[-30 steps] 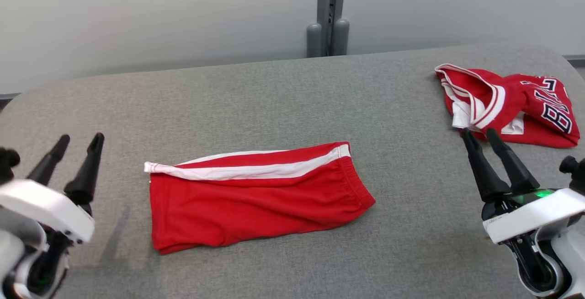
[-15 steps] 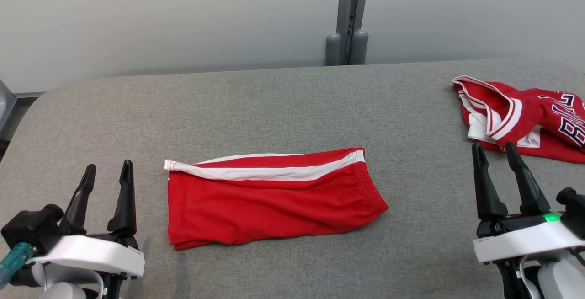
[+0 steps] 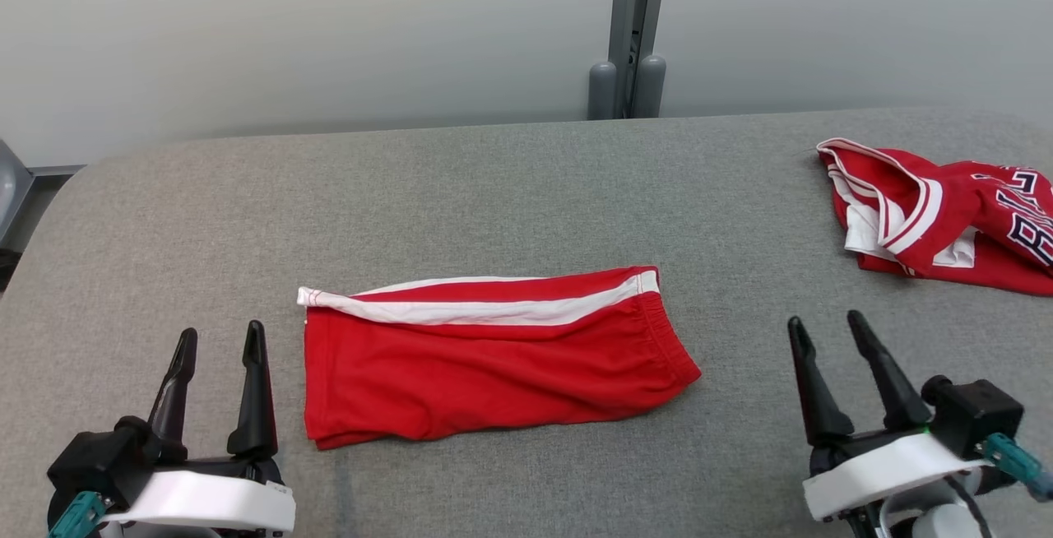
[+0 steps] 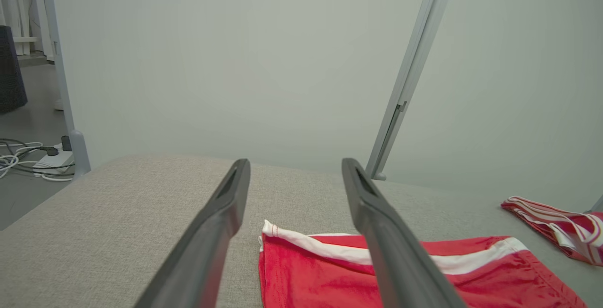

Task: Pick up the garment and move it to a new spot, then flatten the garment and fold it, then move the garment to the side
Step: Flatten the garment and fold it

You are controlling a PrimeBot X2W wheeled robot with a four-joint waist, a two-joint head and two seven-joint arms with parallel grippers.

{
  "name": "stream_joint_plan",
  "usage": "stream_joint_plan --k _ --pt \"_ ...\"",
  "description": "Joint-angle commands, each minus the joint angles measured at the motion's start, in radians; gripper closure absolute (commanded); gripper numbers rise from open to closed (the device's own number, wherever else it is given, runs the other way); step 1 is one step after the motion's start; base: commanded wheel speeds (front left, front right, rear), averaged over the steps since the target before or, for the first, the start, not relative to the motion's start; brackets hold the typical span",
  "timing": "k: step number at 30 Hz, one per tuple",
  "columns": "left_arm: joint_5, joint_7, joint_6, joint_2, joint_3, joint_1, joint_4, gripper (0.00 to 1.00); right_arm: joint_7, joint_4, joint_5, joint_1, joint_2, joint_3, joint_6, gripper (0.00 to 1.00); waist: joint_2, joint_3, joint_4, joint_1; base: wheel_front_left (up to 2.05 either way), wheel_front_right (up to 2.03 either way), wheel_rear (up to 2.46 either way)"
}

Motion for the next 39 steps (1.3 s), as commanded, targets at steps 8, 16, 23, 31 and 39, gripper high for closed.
stream_joint_plan --k 8,16,23,31,39 --pt "0.074 -0.004 -0.079 -0.060 0.054 -0.025 0.040 0.00 0.054 0.265 0.107 -0.166 -0.027 0.165 0.000 0.00 -0.0001 0.023 0.047 0.0000 0.00 0.00 0.00" --pt "0.117 -0.004 -0.132 -0.099 0.083 -0.047 0.078 0.00 0.106 0.541 0.176 -0.332 -0.009 0.260 0.000 0.00 -0.0001 0.033 0.132 0.0000 0.00 0.00 0.00" --pt "0.143 -0.004 -0.161 -0.121 0.106 -0.050 0.101 0.00 0.187 0.747 0.228 -0.407 0.017 0.227 0.000 0.00 -0.0001 0.042 0.173 0.0000 0.00 0.00 0.00" --pt "0.165 -0.004 -0.183 -0.140 0.130 -0.068 0.115 0.00 0.264 0.852 0.365 -0.449 0.051 0.194 0.000 0.00 -0.0001 0.057 0.194 0.0000 0.00 0.00 0.00" --pt "0.181 -0.004 -0.195 -0.148 0.144 -0.069 0.124 0.00 0.191 0.814 0.436 -0.472 0.056 0.220 0.000 1.00 -0.0001 0.049 0.187 0.0000 0.00 0.00 0.00"
